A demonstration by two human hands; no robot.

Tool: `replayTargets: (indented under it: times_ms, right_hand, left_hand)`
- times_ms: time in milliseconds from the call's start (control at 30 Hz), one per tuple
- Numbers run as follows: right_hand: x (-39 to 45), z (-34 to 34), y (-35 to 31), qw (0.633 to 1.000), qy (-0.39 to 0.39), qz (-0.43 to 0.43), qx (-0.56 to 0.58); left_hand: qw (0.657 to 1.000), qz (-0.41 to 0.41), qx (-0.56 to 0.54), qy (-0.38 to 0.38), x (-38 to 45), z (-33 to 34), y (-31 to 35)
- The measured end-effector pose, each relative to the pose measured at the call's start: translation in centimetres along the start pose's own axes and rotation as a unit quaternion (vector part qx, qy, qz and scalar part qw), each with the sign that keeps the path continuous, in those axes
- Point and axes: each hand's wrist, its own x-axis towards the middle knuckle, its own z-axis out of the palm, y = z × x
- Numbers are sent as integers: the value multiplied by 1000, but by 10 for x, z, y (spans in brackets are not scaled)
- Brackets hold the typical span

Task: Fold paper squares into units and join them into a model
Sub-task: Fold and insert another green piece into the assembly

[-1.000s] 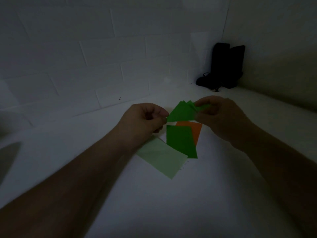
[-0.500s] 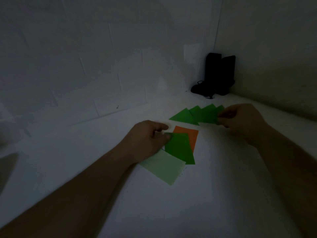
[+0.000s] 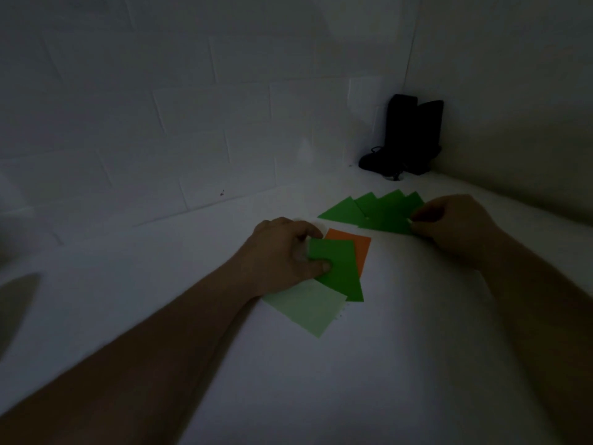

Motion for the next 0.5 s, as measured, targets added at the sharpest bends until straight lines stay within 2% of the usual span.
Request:
replayTargets:
  times_ms: [167,300,500]
  right_hand:
    - [3,3,2,999,8,22,41]
    - [12,0,2,972,58,97,207]
    - [17,5,4,965,73,106,227]
  left_hand:
    - [999,-6,-34,6,1,1,-1]
    - [998,-13,-57,16,-3,-2,4]
    - [995,-32,-85,30,-7,-4,5]
